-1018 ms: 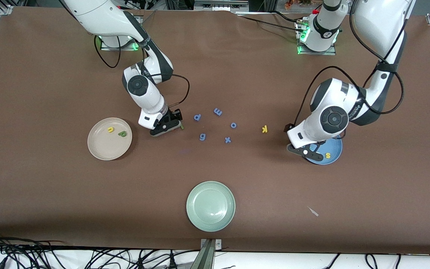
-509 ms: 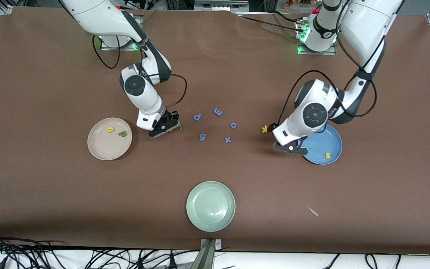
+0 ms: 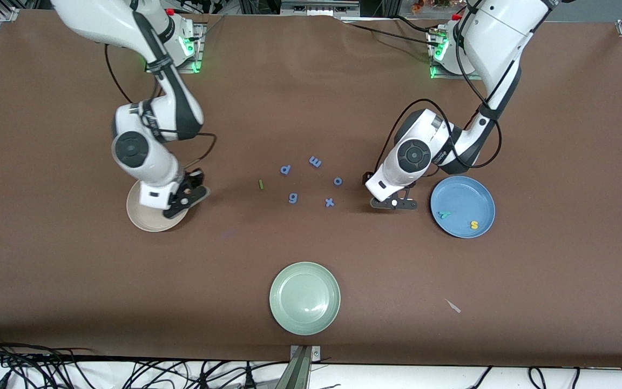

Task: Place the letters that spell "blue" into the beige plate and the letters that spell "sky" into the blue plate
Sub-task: 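Place the e on the white plate while the left gripper grasps the k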

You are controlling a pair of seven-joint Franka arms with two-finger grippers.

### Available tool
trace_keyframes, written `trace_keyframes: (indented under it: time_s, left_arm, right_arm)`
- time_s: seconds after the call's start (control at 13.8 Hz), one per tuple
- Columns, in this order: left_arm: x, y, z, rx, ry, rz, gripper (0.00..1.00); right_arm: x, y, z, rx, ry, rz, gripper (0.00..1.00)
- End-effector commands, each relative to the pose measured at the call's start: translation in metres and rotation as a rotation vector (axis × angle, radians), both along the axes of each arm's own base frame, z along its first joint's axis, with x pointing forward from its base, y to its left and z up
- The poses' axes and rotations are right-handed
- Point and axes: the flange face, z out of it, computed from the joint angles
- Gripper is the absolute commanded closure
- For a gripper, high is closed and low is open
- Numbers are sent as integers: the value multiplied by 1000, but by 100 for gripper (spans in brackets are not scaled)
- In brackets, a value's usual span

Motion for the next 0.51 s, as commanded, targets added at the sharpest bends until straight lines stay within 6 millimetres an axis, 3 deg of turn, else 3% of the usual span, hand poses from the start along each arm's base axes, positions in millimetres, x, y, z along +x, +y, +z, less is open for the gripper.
trace_keyframes:
  time_s: [0.0, 0.07, 0.15, 0.36, 0.44]
  left_arm:
    - [-1, 0, -4, 13, -15, -4, 43]
    - [0, 0, -5, 13, -15, -4, 58]
    - [-2, 1, -10, 15, -6, -4, 72]
    - [-2, 1, -15, 16, 0, -2, 91]
    - [-2, 1, -15, 16, 0, -2, 100]
  right_arm:
    - [6, -37, -7, -6, 24, 45, 62]
    - [6, -37, -7, 0, 26, 28, 39]
    - [4, -32, -7, -1, 31, 9, 25]
    - [-8, 9, -6, 10, 53, -86, 19]
    - [-14, 31, -6, 17, 54, -118, 19]
